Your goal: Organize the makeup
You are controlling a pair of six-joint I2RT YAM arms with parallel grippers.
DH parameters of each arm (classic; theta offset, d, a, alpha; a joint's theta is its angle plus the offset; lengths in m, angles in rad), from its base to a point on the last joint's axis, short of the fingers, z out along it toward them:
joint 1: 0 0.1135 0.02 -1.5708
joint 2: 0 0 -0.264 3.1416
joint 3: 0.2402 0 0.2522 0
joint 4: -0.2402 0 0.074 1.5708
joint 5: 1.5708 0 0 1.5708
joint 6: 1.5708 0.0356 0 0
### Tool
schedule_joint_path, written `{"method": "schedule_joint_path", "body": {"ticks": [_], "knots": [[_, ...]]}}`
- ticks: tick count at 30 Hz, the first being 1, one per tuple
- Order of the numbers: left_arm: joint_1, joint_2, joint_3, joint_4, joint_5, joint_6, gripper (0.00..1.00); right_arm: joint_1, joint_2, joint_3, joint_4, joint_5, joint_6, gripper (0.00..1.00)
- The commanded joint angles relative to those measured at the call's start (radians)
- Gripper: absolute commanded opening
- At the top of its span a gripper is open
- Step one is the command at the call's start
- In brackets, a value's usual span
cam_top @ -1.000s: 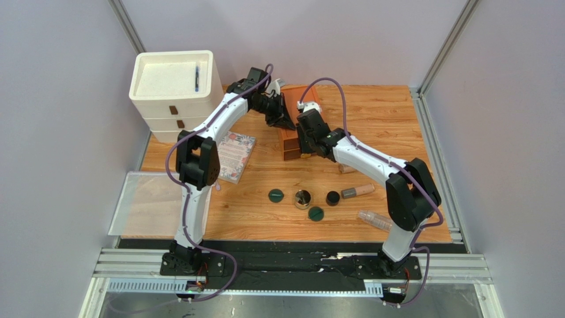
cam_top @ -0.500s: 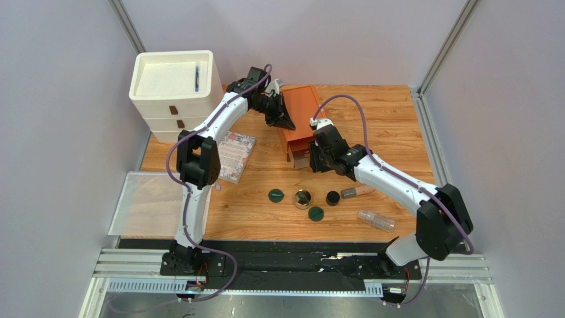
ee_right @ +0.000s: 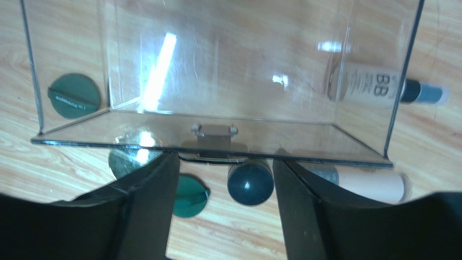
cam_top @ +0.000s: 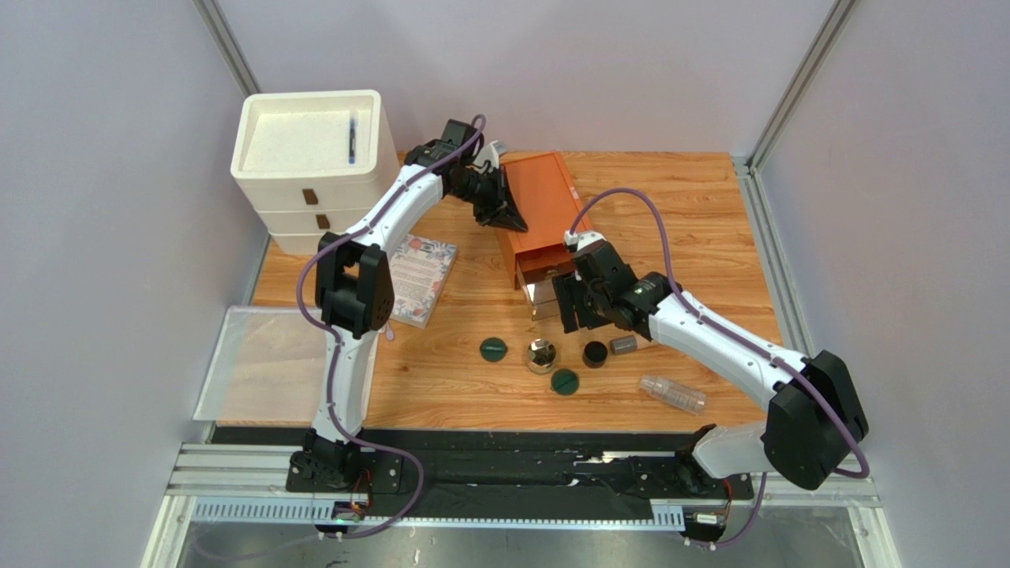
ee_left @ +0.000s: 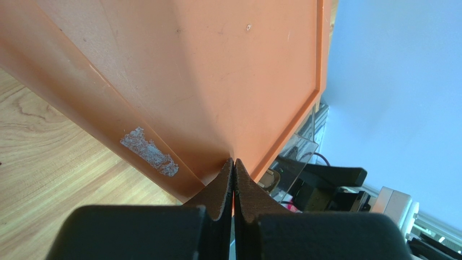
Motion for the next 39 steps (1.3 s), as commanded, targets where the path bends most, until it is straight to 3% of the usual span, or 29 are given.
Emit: {"method": "schedule_joint_path", "body": {"ticks": [1,9,14,16,19,24,31,39], "knots": [[0.006,-0.008,-0.006,-0.052,-0.081,0.01,0.0,-0.001,-0.091,0.045,-0.082,-0.004,-0.014,0.71],[0.006,-0.01,-0.001,-0.069,-0.07,0.031,0.0,-0.015,-0.281,0.037,-0.162,0.093,0.009,0.78],[0.009,-0.014,0.002,-0.11,-0.073,0.073,0.0,-0.164,-0.33,0.011,-0.178,0.061,0.083,0.79],[0.009,-0.013,0.002,-0.127,-0.075,0.088,0.0,-0.283,-0.307,0.016,-0.193,0.012,0.139,0.79],[0.009,-0.011,0.0,-0.148,-0.077,0.108,0.0,-0.456,-0.229,0.042,-0.213,-0.132,0.237,0.79],[0.009,-0.011,0.002,-0.178,-0.078,0.131,0.0,-0.579,0.008,0.193,-0.273,-0.311,0.351,0.79],[0.023,-0.013,0.0,-0.205,-0.08,0.157,0.0,-0.601,0.286,0.391,-0.345,-0.438,0.59,0.83],[0.038,-0.016,0.01,-0.222,-0.07,0.177,0.0,-0.606,0.383,0.372,-0.347,-0.463,0.8,0.81]]}}
